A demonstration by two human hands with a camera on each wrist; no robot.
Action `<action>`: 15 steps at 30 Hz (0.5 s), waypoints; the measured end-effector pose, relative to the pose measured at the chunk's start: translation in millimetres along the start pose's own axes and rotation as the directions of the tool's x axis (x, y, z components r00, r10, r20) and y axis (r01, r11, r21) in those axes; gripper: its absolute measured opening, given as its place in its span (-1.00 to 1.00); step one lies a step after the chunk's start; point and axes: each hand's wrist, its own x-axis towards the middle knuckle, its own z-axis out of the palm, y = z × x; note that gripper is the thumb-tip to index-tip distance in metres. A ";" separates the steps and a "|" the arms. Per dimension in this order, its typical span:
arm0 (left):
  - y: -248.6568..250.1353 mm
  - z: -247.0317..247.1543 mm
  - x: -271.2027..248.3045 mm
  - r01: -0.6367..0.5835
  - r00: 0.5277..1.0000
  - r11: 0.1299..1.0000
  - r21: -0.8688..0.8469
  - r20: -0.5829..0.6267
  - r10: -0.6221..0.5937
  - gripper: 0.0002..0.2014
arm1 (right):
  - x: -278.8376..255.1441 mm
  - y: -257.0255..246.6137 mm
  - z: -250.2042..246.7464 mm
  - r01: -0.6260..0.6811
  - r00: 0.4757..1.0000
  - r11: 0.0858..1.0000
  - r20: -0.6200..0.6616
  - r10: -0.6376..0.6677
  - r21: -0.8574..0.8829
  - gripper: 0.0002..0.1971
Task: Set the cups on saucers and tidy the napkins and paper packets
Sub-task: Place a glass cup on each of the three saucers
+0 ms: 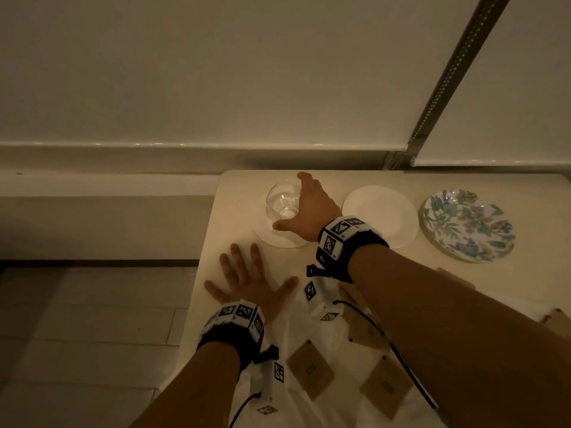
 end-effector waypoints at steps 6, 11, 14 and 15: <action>4.9 -0.6 -3.8 0.016 0.999 0.998 0.069 -0.038 -0.014 0.21 | -48.7 5.9 -28.9 -0.077 0.994 0.995 -0.073 0.081 0.060 0.12; 2.3 -1.8 -5.0 -0.009 0.996 0.997 0.073 -0.085 0.015 0.05 | -143.4 61.8 -97.0 -0.150 0.945 0.969 -0.261 0.199 0.195 -0.37; 7.3 -15.5 -10.8 -0.068 0.984 0.998 0.015 -0.163 0.070 -0.01 | -212.9 109.6 -142.3 -0.180 0.907 0.967 -0.349 0.235 0.182 -0.54; 10.3 -24.1 -14.2 -0.075 0.980 0.997 -0.007 -0.184 0.073 0.00 | -236.3 127.8 -156.4 -0.206 0.895 0.965 -0.368 0.252 0.161 -0.58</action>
